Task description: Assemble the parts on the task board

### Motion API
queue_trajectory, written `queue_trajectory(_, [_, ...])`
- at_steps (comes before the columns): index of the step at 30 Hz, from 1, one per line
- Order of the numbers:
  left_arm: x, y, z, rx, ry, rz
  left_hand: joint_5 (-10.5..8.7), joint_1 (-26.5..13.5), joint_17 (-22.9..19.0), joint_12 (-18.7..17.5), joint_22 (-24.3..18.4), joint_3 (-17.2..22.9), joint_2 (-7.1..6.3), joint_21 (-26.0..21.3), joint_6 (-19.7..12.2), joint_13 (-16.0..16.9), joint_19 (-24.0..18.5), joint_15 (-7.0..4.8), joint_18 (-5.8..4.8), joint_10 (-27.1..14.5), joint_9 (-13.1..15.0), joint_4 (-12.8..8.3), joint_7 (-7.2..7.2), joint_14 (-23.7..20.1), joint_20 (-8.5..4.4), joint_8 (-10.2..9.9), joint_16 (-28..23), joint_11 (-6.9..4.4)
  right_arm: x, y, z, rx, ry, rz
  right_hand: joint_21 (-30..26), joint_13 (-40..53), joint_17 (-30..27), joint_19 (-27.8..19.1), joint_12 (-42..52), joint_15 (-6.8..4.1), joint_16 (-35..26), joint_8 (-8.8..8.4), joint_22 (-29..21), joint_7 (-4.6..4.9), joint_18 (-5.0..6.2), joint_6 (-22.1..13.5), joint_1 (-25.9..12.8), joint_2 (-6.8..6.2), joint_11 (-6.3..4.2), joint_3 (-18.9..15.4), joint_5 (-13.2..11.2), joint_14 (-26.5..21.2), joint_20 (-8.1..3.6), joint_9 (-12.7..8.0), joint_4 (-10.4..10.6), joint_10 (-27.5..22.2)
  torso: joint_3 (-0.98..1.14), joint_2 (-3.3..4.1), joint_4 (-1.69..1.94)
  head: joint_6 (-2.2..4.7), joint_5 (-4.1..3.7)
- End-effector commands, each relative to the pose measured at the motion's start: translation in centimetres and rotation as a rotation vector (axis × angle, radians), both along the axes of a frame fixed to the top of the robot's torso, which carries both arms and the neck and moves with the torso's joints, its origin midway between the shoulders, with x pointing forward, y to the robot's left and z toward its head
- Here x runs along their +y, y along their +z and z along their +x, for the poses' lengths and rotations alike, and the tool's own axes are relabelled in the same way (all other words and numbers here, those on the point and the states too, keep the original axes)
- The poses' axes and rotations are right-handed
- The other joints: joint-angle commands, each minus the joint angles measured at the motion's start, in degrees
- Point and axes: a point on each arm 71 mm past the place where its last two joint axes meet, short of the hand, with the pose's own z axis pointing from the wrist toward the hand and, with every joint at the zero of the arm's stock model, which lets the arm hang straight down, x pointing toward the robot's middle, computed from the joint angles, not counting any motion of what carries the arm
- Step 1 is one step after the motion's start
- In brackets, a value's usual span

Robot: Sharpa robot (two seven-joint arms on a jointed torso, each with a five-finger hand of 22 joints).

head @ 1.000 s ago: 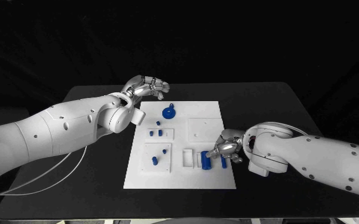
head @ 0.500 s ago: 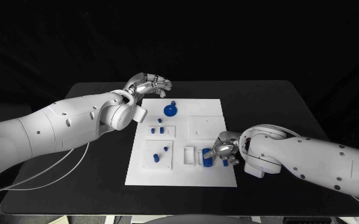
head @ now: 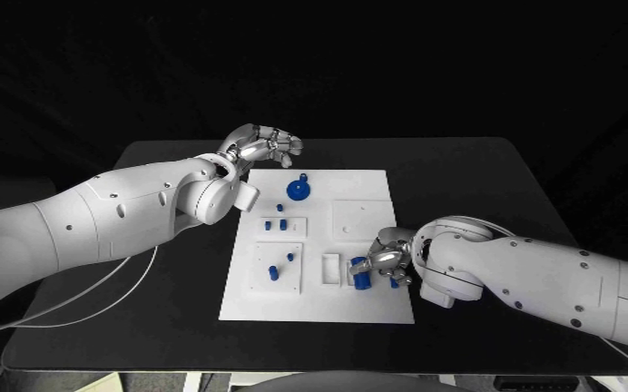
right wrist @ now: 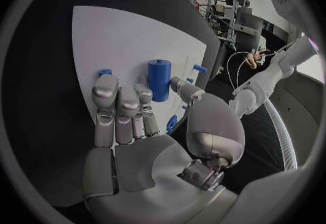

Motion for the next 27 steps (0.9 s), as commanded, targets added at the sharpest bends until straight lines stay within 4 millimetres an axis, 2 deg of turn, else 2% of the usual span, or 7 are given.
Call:
queue_trajectory(1, [-0.29,0.07,-0.06,-0.003,-0.016,-0.015,-0.30,-0.5,0.0,0.0,0.1,0.0,0.11,-0.3,-0.5,-0.1,-0.2,0.17,1.11,-0.4,-0.1,0.4,-0.05,0.1,-0.01,0.0,-0.2,0.13,0.04,-0.75,-0.51,0.027,0.015,-0.018,0.4,0.1,0.1,0.0,0.3,0.03,0.2,0.16,1.2,0.12,6.18,-0.2,0.0,0.47,-0.46,0.0,-0.2,-0.1,-0.29,-5.0,-0.3,0.1,-0.03,-0.01,-0.01,-0.09,-0.02])
queue_trajectory(12, [-0.34,0.08,-0.07,-0.003,-0.017,-0.016,-0.29,-0.5,0.0,0.0,0.1,0.1,0.14,-0.3,-0.5,-0.1,-0.2,0.16,1.13,-0.5,-0.1,0.4,-0.05,0.1,-0.02,0.0,-0.2,0.13,0.13,-0.90,-0.56,0.022,0.015,-0.025,0.7,0.4,0.3,-0.3,0.1,-0.05,0.1,0.17,1.1,0.03,6.18,0.2,0.9,1.18,-0.56,0.2,-0.2,-0.1,-0.29,-4.7,-1.8,0.1,-0.05,0.04,-0.02,-0.14,-0.12])
queue_trajectory(21, [-0.39,0.08,-0.07,-0.002,-0.017,-0.016,-0.27,-0.5,0.0,0.0,0.2,0.1,0.15,-0.4,-0.5,-0.1,-0.2,0.16,1.14,-0.5,-0.1,0.4,-0.05,0.1,-0.02,0.0,-0.3,0.14,-0.15,-0.71,-0.55,0.002,-0.003,-0.019,1.3,0.6,0.6,-0.6,-0.2,-0.24,-0.2,0.30,1.1,-0.24,6.18,1.4,1.7,4.22,-0.81,1.9,-0.1,0.0,0.04,-4.3,-4.6,0.4,-0.08,0.04,-0.05,-0.19,0.01])
queue_trajectory(27, [-0.30,0.08,-0.05,-0.002,-0.015,-0.015,-0.25,-0.4,0.0,0.0,0.2,0.1,0.16,-0.4,-0.5,-0.1,-0.1,0.16,1.15,-0.5,-0.1,0.4,-0.06,0.2,-0.02,0.0,-0.3,0.14,-0.44,-0.06,-0.59,-0.001,-0.013,-0.005,1.7,0.7,0.8,-0.7,-0.5,-0.39,-0.3,0.28,1.1,-0.49,6.18,2.6,0.5,5.12,-1.00,2.6,0.3,0.2,0.46,-4.2,-5.6,0.7,-0.04,0.06,-0.05,-0.14,0.21])
